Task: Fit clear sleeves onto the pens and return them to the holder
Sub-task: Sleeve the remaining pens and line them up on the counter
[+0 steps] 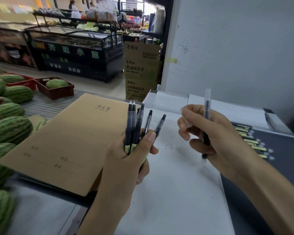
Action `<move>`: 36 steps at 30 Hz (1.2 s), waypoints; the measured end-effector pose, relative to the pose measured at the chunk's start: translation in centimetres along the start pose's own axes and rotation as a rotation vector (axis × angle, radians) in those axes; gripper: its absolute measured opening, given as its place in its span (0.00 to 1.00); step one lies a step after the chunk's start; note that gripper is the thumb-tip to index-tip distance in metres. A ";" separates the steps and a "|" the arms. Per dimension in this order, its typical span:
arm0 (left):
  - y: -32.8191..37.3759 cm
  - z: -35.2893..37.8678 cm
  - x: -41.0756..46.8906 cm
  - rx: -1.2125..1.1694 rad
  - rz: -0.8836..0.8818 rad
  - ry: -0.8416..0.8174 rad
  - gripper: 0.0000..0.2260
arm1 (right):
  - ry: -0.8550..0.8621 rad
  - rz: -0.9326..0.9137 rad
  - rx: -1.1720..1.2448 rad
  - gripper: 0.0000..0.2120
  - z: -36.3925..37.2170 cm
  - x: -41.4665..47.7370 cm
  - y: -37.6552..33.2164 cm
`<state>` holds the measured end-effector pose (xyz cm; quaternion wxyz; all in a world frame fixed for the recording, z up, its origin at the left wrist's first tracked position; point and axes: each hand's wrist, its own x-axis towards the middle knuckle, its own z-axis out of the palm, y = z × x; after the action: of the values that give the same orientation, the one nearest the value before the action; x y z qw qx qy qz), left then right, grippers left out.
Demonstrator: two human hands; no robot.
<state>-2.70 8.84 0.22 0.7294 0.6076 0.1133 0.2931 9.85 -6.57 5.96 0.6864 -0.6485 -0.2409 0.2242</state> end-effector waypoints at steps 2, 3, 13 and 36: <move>0.1 0.0 -0.1 -0.002 0.003 -0.006 0.13 | 0.026 -0.019 -0.020 0.05 -0.1 0.1 0.0; 0.1 0.0 -0.1 0.003 0.002 -0.010 0.13 | 0.031 -0.036 -0.037 0.06 -0.1 0.1 0.0; 0.4 0.4 -0.6 0.088 -0.009 -0.024 0.14 | 0.056 -0.114 -0.056 0.04 -0.3 -0.2 -0.2; 0.1 0.2 -0.3 0.092 0.001 -0.021 0.10 | 0.162 -0.339 -0.465 0.20 2.3 -1.1 2.1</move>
<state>-2.85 8.53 0.28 0.7018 0.6435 0.1188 0.2815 7.60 -5.35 3.91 0.5642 -0.7545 -0.3352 -0.0072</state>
